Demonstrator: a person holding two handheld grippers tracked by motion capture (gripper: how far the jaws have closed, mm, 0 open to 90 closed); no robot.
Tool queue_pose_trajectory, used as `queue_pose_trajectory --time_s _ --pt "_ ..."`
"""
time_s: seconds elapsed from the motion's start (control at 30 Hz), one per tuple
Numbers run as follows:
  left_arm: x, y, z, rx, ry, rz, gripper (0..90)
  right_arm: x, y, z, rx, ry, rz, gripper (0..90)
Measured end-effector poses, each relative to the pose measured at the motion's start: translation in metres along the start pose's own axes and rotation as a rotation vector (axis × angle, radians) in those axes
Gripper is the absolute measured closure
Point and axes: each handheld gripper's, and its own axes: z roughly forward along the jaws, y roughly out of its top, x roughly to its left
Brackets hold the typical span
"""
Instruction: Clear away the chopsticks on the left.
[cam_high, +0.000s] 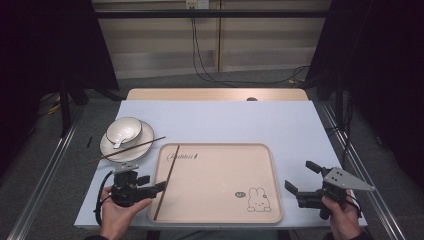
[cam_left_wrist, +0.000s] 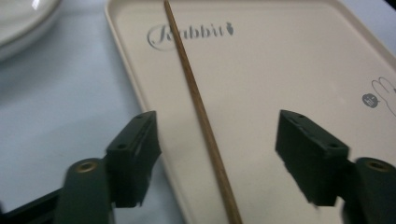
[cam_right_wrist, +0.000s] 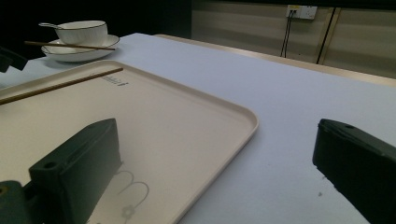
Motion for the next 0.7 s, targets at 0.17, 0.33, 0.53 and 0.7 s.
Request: queue_pose_trajectory --time_s 0.17,0.33,0.53,0.7 --pt "0.014 -0.002 -0.012 -0.049 -0.030 0.130 12.3 0.000 0.000 0.000 0.000 0.000 0.000 0.6" --pt "0.031 0.001 -0.028 -0.086 -0.049 0.141 5.5 0.000 0.000 0.000 0.000 -0.001 -0.001 0.7" --pt "0.058 0.002 -0.044 -0.095 -0.046 0.181 5.5 0.000 0.000 0.001 -0.002 -0.001 -0.004 0.7" --pt "0.079 0.006 -0.053 -0.109 -0.048 0.215 6.1 0.000 0.000 0.001 -0.002 -0.002 -0.004 0.7"
